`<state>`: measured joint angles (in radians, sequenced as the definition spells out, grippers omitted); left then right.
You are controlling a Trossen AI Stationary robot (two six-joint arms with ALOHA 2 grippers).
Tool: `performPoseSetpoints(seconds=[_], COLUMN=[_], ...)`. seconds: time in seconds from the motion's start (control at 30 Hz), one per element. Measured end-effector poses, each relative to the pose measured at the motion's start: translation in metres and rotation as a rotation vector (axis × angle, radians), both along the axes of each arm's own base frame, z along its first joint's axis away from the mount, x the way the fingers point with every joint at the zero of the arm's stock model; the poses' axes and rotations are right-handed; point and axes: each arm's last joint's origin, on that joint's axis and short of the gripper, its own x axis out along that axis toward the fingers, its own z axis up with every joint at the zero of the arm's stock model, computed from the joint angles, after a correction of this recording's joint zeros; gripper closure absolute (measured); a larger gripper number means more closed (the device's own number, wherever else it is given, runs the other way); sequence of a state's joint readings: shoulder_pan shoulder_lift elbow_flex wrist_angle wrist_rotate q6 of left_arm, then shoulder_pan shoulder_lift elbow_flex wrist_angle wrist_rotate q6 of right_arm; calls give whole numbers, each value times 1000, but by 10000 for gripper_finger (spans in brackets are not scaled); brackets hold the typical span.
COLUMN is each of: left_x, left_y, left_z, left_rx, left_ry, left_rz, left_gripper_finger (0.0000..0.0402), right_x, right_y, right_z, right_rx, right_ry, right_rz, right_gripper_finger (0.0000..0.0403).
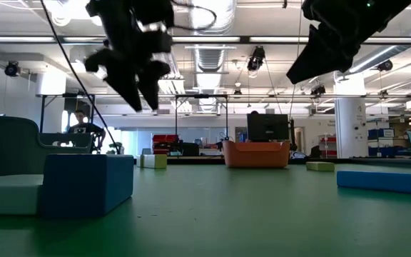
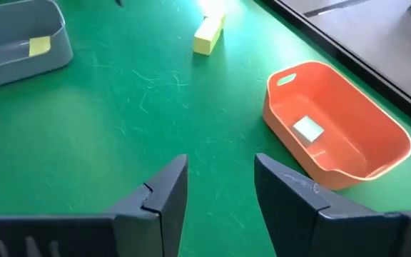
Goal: Sort & place blocks by color
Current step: Put the light green block into the gray bin
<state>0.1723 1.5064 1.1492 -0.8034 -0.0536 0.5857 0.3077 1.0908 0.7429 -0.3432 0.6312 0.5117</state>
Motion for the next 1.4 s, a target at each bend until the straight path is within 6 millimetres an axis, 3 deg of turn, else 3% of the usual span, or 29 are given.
performPoseSetpoints(seconds=[0.27, 0.57, 0.83, 1.17, 1.4], left_x=[25, 24, 21, 27, 27], left_y=[46, 79, 92, 99, 98], left_z=[-36, -58, -64, -92, -92], left_rx=[65, 67, 61, 27, 18], left_ry=[94, 123, 126, 157, 157], left_rz=[-89, -39, -46, -44, -45], left_gripper_finger=[171, 171, 171, 173, 232], right_x=[0, 2, 2, 2, 2], right_y=[0, 1, 1, 1, 1], right_z=[-6, -7, -6, -6, -7], right_rx=[-5, -11, -21, -21, -23], right_ry=[20, 18, 20, 21, 23], right_rz=[1, 7, 16, 16, 15], right_gripper_finger=[255, 255, 255, 255, 255])
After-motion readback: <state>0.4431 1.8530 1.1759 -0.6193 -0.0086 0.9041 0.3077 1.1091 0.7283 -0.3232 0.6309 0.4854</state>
